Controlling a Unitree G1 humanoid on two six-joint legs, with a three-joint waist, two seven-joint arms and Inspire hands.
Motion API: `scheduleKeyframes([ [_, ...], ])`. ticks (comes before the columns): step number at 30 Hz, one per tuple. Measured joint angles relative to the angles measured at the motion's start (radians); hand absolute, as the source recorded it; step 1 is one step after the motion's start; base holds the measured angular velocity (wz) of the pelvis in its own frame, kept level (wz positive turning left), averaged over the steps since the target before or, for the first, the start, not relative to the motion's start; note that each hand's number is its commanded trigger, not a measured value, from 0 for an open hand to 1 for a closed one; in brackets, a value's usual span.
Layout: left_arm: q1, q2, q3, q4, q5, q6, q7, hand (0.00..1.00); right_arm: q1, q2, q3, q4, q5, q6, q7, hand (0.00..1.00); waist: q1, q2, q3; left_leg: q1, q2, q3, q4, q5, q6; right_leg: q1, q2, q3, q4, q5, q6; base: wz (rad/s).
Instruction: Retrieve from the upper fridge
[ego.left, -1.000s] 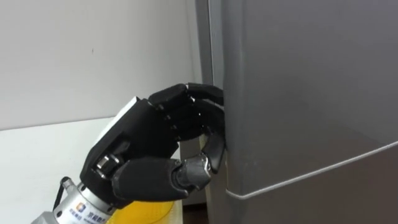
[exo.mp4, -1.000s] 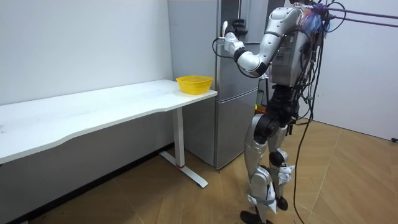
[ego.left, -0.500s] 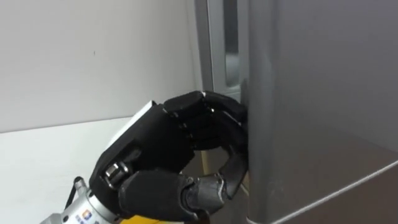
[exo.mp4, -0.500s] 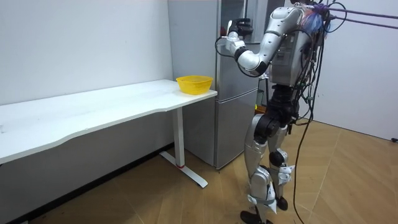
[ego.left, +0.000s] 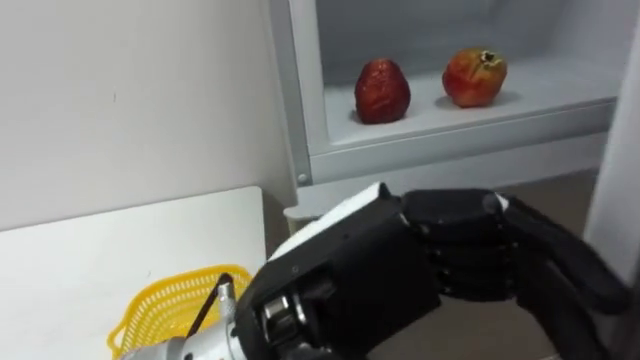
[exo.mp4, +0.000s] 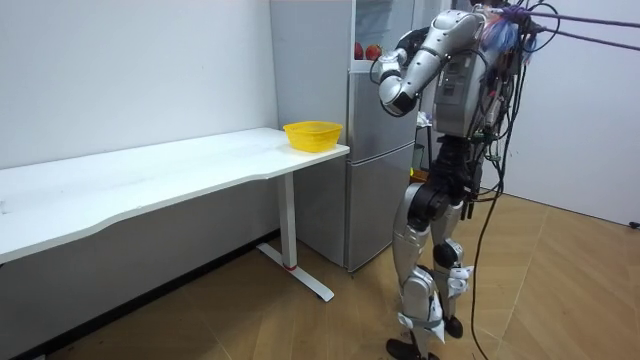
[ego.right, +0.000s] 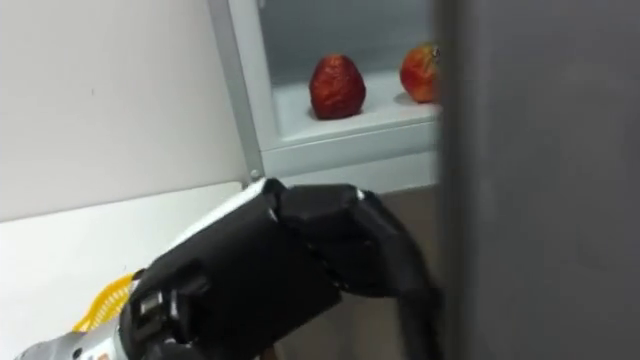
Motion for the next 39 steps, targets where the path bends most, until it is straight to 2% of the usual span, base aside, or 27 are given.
scheduleKeyframes([
  [4,-0.022,-0.013,-0.053,0.0,0.001,0.004,-0.011,0.0,0.0,0.0,0.019,0.004,0.004,0.001,-0.009,0.0,-0.012,0.0,0.0003,0.0,-0.001,0.005,-0.011,0.0,0.0,-0.012,0.002,0.013,0.001,0.002,0.0,-0.08],
  [10,-0.022,-0.044,-0.073,0.001,0.005,0.023,-0.014,0.0,-0.02,0.0,0.02,0.031,0.009,0.003,-0.007,0.0,-0.028,-0.006,0.0041,0.0,0.0,0.018,-0.012,0.0,0.0,-0.013,0.003,0.022,0.0,0.002,0.0,-0.05],
  [15,-0.022,-0.049,-0.116,0.002,0.007,0.044,-0.012,0.0,-0.035,0.002,0.055,0.029,0.018,0.009,-0.007,0.0,-0.028,-0.007,0.0046,-0.011,0.0,0.018,-0.012,0.0,0.0,-0.024,0.001,0.021,0.0,0.002,0.0,0.0],
  [20,-0.03,-0.064,-0.115,0.001,0.007,0.049,-0.008,0.0,-0.054,0.004,0.098,0.027,0.018,0.009,-0.008,0.0,-0.02,-0.009,0.0061,-0.018,0.0,0.015,-0.012,0.0,0.0,-0.031,0.002,0.023,0.001,0.002,0.0,0.0],
  [23,-0.044,-0.069,-0.118,0.001,0.006,0.049,-0.01,0.0,-0.066,0.005,0.109,0.027,0.018,0.007,-0.009,0.0,-0.022,-0.011,0.0074,-0.018,0.0,0.014,-0.013,0.0,0.0,-0.028,0.002,0.023,0.0,0.002,0.0,0.0],
  [29,-0.098,-0.079,-0.18,0.001,0.005,0.049,-0.011,0.0,-0.069,0.004,0.133,0.025,0.024,-0.001,-0.009,0.0,-0.024,-0.02,0.0125,-0.019,-0.001,0.013,-0.017,0.0,0.0,-0.029,0.001,0.024,-0.004,0.002,0.0,0.0],
  [32,-0.134,-0.085,-0.219,0.003,0.006,0.049,-0.003,0.0,-0.069,0.004,0.158,0.016,0.025,-0.001,-0.01,0.0,-0.031,-0.02,0.0118,-0.024,-0.001,0.013,-0.015,0.0,0.0,-0.032,0.001,0.023,-0.002,0.002,0.001,0.0],
  [35,-0.161,-0.11,-0.241,0.023,0.032,0.047,0.001,0.0,-0.068,0.005,0.179,-0.006,0.022,-0.002,-0.008,0.0,-0.051,-0.018,0.0103,-0.024,-0.001,0.013,-0.011,0.0,0.0,-0.032,0.002,0.024,-0.002,0.002,0.0,-0.02],
  [38,-0.177,-0.122,-0.256,0.027,0.07,0.046,0.005,0.0,-0.068,0.002,0.179,-0.017,0.023,-0.002,-0.006,0.0,-0.069,-0.011,0.0054,-0.026,-0.001,0.014,-0.007,0.0,0.0,-0.031,0.001,0.022,-0.002,0.002,0.0,0.03],
  [39,-0.188,-0.137,-0.268,0.029,0.072,0.046,0.015,0.0,-0.07,0.002,0.179,-0.017,0.023,-0.002,-0.002,0.0,-0.073,-0.008,0.0033,-0.027,-0.001,0.015,-0.007,0.0,0.0,-0.033,0.001,0.021,-0.003,0.002,0.0,0.04],
])
